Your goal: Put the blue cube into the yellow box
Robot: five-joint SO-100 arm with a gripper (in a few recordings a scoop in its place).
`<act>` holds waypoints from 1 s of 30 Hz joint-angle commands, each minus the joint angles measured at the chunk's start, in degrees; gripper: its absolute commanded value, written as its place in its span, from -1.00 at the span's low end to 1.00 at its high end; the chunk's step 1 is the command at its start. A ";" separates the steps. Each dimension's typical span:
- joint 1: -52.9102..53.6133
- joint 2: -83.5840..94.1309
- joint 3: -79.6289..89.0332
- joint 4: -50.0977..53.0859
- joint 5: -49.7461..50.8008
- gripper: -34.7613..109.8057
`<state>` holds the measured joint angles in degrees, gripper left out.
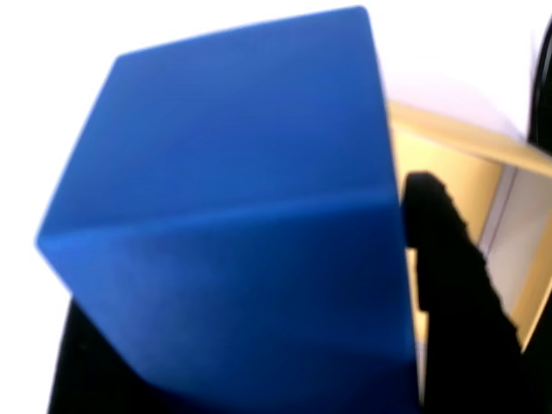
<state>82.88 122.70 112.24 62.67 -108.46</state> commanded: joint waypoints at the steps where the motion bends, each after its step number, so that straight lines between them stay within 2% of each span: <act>1: 3.60 8.44 1.58 0.88 -0.97 -0.39; 11: 8.96 13.01 11.95 1.85 -2.11 -0.39; 22: 11.07 14.77 23.64 -8.53 -2.20 -0.39; 30: 11.07 15.12 29.36 -11.25 -1.67 -0.39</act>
<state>91.76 133.42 141.68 52.73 -110.21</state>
